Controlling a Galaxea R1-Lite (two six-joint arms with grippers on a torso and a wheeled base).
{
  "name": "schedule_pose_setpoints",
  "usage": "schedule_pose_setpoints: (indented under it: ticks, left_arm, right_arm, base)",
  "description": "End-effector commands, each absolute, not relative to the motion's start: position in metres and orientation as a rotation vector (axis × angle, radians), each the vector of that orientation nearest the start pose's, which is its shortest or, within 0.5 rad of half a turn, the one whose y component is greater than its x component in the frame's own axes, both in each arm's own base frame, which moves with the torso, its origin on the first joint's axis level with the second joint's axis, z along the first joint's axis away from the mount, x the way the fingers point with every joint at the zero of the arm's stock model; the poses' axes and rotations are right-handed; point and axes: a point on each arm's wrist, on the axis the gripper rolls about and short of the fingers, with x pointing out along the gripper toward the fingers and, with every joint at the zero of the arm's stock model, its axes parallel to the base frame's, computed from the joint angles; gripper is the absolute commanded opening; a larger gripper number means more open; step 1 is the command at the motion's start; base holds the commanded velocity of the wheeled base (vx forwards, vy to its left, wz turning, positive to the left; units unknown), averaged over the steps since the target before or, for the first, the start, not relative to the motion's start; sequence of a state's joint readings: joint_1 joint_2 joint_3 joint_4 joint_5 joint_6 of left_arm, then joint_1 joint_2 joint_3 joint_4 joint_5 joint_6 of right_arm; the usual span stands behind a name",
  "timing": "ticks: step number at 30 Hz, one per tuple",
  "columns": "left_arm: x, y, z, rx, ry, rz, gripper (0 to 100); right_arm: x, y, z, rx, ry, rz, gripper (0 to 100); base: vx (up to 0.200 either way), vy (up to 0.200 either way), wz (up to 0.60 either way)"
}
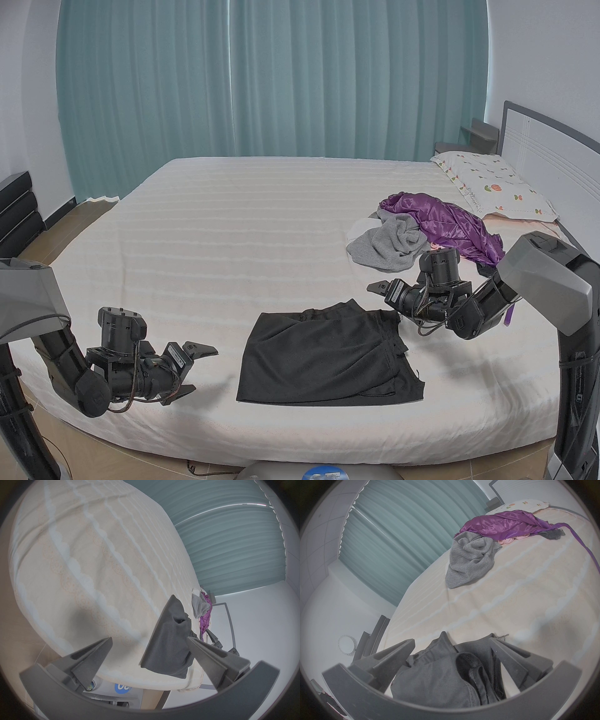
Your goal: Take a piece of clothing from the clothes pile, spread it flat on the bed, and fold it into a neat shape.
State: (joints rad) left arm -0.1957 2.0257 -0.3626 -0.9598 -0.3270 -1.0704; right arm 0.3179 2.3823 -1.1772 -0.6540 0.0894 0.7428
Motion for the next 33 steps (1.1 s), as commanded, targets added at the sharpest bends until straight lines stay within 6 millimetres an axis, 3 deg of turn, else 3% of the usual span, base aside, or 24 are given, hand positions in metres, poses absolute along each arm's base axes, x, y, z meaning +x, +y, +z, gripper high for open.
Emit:
schedule_pose_setpoints:
  ticks: [1, 9, 17, 18, 22, 33]
  left_arm:
    - [0.262, -0.059, 0.023, -1.046, 0.911, -0.072, 100]
    - [0.262, -0.059, 0.023, -1.046, 0.911, -0.072, 100]
    - [0.262, -0.059, 0.023, -1.046, 0.911, -0.072, 100]
    - [0.262, -0.059, 0.023, -1.046, 0.911, -0.072, 100]
    - [0.262, -0.059, 0.023, -1.046, 0.911, -0.072, 100]
    - [0.265, -0.061, 0.022, -1.045, 0.907, -0.074, 100]
  right_arm:
    - [0.409, 0.145, 0.023, 0.648, 0.673, 0.202, 100]
    - [0.404, 0.163, 0.019, 0.636, 0.709, 0.261, 100]
    - [0.404, 0.17, -0.002, 0.575, 0.744, 0.271, 100]
    - [0.404, 0.17, -0.005, 0.56, 0.746, 0.269, 0]
    - [0.408, 0.163, -0.013, 0.503, 0.736, 0.26, 0]
    - [0.417, 0.135, -0.002, 0.524, 0.677, 0.179, 0]
  base:
    - [0.0, 0.0, 0.0]
    - [0.0, 0.0, 0.0]
    - [0.0, 0.0, 0.0]
    - [0.0, 0.0, 0.0]
    - [0.0, 0.0, 0.0]
    - [0.0, 0.0, 0.0]
